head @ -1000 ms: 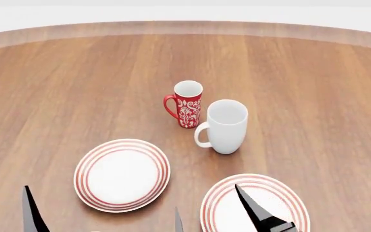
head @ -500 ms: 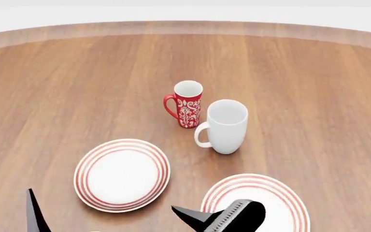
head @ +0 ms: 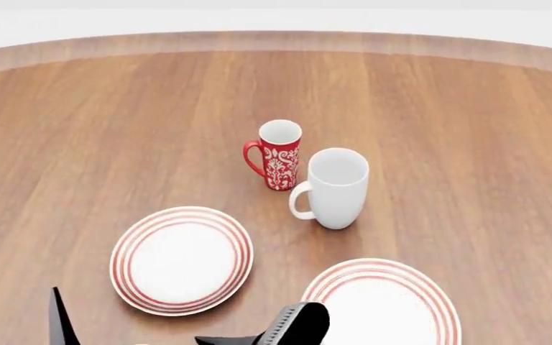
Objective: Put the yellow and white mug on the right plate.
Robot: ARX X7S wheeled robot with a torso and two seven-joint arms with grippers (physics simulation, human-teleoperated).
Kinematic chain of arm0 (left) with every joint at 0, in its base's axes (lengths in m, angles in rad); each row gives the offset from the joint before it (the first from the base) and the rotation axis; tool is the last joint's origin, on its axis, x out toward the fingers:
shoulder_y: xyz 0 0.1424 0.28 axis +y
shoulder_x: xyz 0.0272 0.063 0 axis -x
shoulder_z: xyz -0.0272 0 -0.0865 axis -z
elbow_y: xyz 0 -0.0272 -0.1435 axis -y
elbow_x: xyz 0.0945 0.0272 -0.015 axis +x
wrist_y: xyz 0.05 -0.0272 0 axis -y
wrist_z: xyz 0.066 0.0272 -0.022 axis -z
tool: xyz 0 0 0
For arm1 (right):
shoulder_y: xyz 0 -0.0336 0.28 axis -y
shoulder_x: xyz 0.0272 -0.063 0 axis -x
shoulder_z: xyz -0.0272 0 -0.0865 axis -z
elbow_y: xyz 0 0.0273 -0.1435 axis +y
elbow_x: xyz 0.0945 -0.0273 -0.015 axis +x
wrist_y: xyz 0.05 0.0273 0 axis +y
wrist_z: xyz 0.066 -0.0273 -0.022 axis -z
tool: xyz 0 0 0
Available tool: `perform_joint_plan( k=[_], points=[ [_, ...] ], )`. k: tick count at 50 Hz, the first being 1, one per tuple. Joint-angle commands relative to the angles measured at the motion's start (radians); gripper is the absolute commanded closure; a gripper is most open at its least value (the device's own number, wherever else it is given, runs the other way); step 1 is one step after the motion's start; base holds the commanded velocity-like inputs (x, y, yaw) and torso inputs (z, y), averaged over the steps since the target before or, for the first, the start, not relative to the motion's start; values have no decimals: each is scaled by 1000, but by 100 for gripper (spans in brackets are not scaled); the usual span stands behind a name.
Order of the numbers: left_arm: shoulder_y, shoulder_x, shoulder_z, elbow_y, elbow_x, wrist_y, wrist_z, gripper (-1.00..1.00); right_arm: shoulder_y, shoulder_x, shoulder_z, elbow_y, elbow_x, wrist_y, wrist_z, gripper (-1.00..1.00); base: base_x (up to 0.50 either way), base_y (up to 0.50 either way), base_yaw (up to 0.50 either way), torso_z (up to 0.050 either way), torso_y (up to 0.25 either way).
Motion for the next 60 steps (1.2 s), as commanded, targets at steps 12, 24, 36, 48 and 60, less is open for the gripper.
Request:
perform_joint_plan(
  k=[12,24,36,48,60],
  points=[
    [14,7,-11,17,4,-2,9,-100,51,-114,-26,110,-45,-13,-13,-100,0,0,0,0,0],
    [-3,2,0,-36,9,28,-13,-100,48,-124,-65,187,-79,-38,-26,-100,0,0,0,0,0],
    [4,-4,5,-11,9,7,-12,-100,47,-122,-64,209,-70,-32,-24,-100,0,0,0,0,0],
    [-1,-12,14,-26,8,10,-19,-100,33,-119,-53,239,-73,-61,-16,-100,0,0,0,0,0],
    [-7,-16,21,-38,1,7,-25,-100,19,-117,-53,264,-75,-80,-12,-100,0,0,0,0,0]
  ],
)
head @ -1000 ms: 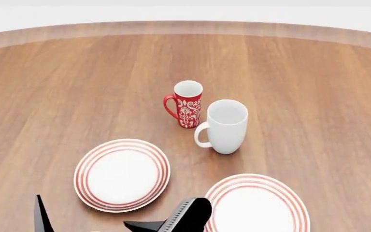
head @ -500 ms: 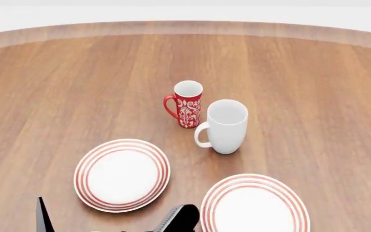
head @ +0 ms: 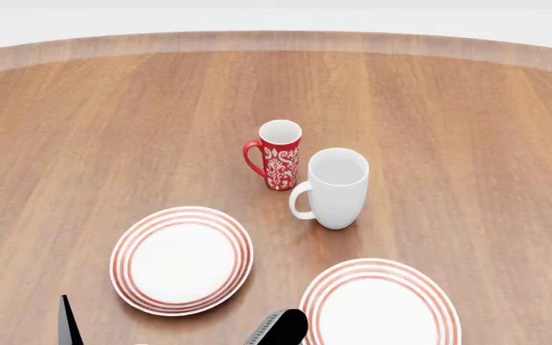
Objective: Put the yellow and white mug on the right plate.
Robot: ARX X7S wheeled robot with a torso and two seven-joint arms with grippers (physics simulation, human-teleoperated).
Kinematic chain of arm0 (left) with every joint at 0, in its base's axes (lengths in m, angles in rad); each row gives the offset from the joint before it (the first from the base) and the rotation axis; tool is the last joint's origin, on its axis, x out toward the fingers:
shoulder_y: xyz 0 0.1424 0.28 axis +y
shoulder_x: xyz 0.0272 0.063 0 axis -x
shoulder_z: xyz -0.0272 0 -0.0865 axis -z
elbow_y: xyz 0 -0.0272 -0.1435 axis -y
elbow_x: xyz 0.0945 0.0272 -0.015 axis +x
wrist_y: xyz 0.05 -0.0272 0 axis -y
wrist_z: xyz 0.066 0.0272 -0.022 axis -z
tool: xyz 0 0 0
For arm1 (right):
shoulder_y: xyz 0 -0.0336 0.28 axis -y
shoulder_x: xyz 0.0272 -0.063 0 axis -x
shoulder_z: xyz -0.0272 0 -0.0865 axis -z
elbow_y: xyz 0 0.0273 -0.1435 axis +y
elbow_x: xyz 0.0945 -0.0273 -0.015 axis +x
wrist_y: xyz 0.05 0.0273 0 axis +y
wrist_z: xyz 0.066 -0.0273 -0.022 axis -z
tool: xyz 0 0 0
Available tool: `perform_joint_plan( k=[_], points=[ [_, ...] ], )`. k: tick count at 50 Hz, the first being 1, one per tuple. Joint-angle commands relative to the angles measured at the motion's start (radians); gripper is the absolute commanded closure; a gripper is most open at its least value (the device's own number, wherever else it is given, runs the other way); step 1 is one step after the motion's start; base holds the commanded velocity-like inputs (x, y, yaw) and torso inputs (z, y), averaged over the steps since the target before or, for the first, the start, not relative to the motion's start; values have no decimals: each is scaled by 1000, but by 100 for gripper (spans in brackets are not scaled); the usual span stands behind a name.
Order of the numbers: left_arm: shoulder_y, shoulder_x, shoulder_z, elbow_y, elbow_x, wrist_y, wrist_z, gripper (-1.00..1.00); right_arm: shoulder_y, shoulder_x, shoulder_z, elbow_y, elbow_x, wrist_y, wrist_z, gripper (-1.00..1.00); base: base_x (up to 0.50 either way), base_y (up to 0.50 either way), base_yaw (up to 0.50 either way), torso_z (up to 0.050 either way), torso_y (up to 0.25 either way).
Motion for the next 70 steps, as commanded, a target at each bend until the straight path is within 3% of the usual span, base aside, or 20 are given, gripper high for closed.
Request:
perform_joint_plan(
  k=[1,70],
  points=[
    [2,14,-22,6,3,-10,19,-100,-19,-20,17,27,-28,-26,-20,-100,0,0,0,0,0],
    [-1,-12,11,23,-2,-43,-7,-100,-20,-72,-30,271,-118,-181,7,-100,0,0,0,0,0]
  ],
)
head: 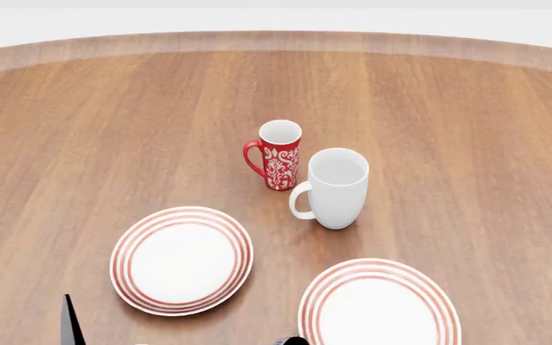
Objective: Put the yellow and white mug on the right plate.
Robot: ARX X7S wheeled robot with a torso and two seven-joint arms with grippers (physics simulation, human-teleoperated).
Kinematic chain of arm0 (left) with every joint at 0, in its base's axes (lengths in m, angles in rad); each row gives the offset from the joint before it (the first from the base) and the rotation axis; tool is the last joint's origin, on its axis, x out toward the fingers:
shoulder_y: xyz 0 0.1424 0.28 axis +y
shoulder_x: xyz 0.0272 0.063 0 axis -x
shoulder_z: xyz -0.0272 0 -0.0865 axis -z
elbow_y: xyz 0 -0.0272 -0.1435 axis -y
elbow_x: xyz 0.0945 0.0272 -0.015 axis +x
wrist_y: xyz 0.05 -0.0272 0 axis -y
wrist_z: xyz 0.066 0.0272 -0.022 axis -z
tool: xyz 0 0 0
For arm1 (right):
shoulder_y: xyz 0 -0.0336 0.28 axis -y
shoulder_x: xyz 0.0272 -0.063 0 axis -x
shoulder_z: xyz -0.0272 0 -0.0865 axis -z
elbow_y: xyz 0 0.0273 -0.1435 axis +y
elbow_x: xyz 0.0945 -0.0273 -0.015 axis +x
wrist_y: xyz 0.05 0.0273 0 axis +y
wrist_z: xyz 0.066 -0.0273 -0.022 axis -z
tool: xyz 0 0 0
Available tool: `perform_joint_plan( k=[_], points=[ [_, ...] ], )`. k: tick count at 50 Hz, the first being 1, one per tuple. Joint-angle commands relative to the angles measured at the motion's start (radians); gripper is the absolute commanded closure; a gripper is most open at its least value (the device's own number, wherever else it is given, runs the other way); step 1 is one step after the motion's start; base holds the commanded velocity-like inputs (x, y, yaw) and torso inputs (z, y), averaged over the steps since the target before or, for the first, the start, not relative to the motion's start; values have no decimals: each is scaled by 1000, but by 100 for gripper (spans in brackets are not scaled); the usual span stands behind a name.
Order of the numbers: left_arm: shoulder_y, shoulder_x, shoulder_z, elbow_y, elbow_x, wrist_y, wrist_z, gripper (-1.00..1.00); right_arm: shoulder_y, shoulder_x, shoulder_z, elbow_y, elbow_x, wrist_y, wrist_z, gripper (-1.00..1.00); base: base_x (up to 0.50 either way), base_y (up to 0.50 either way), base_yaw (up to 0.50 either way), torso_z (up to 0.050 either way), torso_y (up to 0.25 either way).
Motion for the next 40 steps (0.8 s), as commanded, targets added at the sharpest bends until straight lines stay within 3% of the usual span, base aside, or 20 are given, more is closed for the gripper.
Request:
perform_joint_plan(
  k=[1,40],
  points=[
    [2,14,-21,3,9,-1,19,-100,6,-33,17,54,-32,-30,-22,-100,0,0,0,0,0],
    [-7,1,-2,-13,5,1,0,-100,29,-82,-29,194,-78,-105,-16,-100,0,0,0,0,0]
  ],
)
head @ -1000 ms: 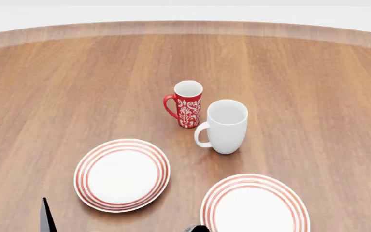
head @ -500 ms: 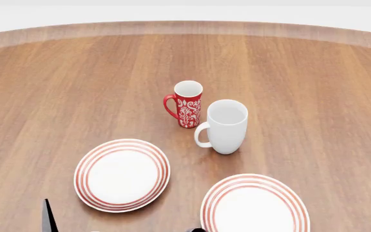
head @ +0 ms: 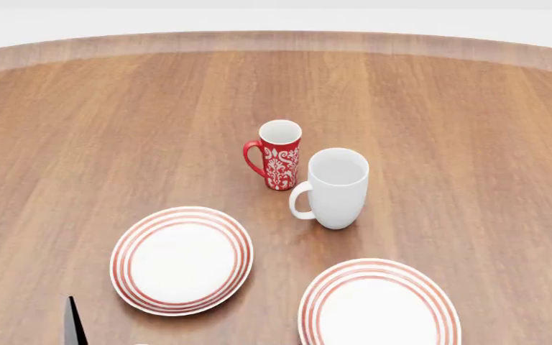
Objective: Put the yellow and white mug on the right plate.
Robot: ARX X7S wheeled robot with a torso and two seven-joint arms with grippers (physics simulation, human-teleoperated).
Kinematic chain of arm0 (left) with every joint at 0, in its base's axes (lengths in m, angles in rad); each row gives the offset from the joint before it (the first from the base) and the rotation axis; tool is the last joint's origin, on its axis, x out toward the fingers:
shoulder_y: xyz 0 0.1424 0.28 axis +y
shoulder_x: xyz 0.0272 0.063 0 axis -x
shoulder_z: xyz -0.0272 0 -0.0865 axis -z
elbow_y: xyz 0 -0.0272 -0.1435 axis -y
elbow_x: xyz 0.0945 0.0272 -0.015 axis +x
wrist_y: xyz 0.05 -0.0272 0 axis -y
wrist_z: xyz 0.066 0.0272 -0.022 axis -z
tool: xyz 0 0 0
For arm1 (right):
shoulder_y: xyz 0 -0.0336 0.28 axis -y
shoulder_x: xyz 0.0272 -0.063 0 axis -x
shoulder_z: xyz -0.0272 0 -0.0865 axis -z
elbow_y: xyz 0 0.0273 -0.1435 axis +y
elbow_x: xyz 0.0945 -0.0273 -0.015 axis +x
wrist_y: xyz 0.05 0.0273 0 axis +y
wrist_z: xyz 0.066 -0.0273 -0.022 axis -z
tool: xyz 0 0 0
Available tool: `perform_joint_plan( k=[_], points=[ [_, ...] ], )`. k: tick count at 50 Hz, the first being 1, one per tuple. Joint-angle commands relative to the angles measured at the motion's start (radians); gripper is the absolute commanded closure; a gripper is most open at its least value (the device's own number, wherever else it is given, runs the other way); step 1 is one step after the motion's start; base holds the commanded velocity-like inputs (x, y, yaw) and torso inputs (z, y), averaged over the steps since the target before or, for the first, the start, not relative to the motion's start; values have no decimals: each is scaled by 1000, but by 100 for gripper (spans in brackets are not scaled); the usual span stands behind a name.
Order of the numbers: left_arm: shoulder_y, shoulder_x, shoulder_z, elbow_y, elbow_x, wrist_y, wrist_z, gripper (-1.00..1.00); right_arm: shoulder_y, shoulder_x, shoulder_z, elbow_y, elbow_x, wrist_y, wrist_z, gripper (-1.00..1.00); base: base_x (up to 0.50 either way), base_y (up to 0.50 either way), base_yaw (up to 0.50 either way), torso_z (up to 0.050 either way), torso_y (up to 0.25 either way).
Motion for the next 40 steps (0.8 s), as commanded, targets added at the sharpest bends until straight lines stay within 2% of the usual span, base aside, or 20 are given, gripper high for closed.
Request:
perform_joint_plan(
  k=[1,19,40],
  points=[
    [4,15,-23,10,7,-7,21,-100,7,-31,10,35,-30,-19,-24,-100,0,0,0,0,0],
    [5,9,-15,11,1,-11,15,-100,27,-53,-18,96,-58,-46,-24,-100,0,0,0,0,0],
    [-23,8,2,-89,9,54,-21,-100,63,-113,-36,247,-83,-110,-10,-100,0,0,0,0,0]
  ],
)
